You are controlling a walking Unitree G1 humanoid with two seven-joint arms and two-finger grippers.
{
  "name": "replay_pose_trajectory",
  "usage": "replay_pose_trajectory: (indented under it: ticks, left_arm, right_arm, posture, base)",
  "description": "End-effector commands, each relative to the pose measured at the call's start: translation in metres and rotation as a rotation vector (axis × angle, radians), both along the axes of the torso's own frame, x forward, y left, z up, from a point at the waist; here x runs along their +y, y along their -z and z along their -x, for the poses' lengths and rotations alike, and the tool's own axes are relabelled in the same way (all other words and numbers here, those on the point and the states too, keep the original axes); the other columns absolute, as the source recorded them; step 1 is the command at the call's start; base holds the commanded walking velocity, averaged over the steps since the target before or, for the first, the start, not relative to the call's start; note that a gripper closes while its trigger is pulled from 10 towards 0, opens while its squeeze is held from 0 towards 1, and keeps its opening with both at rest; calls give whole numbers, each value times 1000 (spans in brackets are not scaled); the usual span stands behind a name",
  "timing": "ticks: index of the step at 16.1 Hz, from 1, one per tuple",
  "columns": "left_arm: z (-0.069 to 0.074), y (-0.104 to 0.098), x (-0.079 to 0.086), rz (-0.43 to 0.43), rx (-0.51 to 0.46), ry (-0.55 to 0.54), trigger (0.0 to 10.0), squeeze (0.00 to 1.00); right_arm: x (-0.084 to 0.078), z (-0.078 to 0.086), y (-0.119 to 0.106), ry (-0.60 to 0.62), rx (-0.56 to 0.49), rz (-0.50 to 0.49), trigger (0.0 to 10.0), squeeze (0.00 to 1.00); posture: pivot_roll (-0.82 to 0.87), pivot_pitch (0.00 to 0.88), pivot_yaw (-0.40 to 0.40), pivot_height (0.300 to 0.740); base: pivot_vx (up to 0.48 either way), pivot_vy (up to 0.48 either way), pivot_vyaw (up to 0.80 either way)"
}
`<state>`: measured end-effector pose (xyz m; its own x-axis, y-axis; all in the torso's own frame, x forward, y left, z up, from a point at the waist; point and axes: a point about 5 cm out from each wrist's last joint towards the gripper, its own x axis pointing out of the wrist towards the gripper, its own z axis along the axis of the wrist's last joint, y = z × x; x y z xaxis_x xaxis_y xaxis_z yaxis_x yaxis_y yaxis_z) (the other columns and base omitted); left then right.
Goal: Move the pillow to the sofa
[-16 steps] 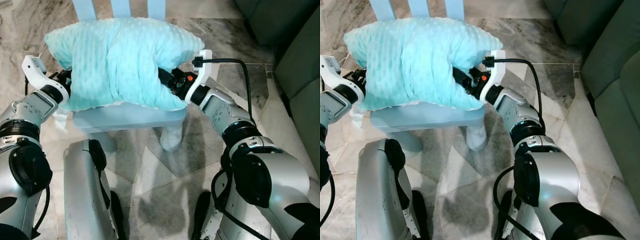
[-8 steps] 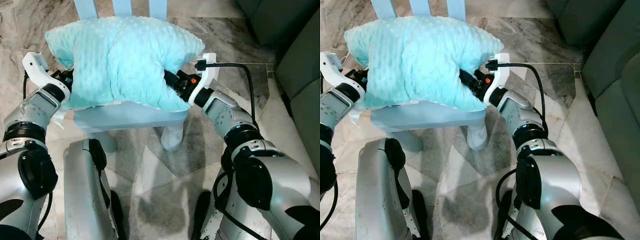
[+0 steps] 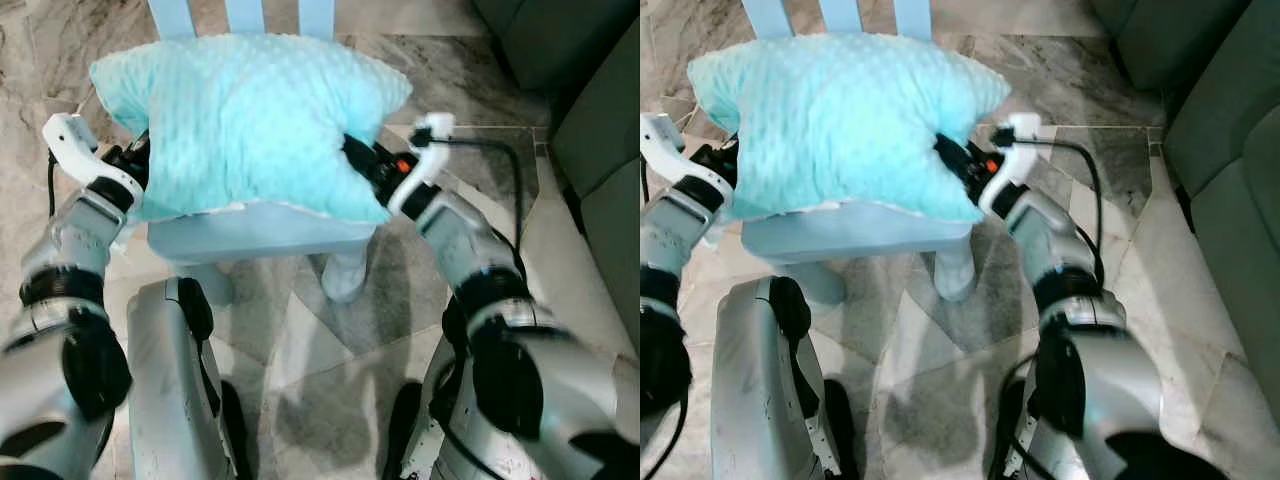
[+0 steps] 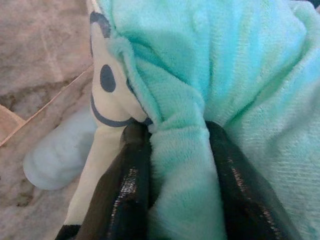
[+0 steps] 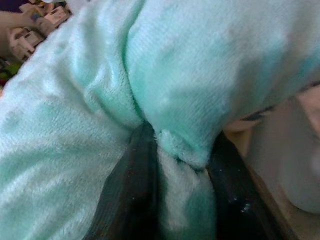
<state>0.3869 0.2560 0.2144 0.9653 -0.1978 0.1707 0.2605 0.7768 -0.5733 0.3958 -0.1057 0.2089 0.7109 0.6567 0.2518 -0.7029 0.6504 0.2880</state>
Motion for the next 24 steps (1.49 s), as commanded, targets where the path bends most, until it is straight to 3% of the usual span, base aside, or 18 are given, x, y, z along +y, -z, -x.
replay_pose_trajectory:
  ticks: [1,5,7,10,13,19,21,24]
  left_arm:
    - [2,21,-13,10,66,64,0,0]
    - [8,39,-21,95,73,55,0,0]
    - [12,41,-29,111,55,95,0,0]
    - [13,40,-35,125,15,74,0,0]
    - [10,27,-47,73,-96,39,0,0]
    - [5,-14,-41,84,-260,-81,0,0]
    - [5,-14,-45,26,-256,-87,0,0]
    - [10,1,-52,-76,-199,-137,0,0]
  right_arm:
    - [0,3,7,-4,9,13,0,0]
    - [-6,14,28,70,35,-30,0,0]
    - [-3,21,32,82,23,-42,0,0]
    - [-1,24,31,109,11,-58,0,0]
    - [0,19,11,139,-42,-113,0,0]
    - [-3,13,-39,167,-175,-188,0,0]
    - [-5,14,-40,168,-186,-166,0,0]
    - [-15,27,-34,159,-204,-67,0,0]
  posture:
    - [-56,342,-16,320]
    - [-80,230,-12,320]
    - [-86,185,-12,320]
    - [-92,110,-11,320]
    - [-100,38,-8,320]
    - [-110,0,-9,320]
    - [-114,0,-8,320]
    - [-128,0,6,320]
  base:
    - [0,0,0]
    - [0,0,0]
    - [0,0,0]
    - [0,0,0]
    - [0,0,0]
    - [0,0,0]
    - [0,0,0]
    - [0,0,0]
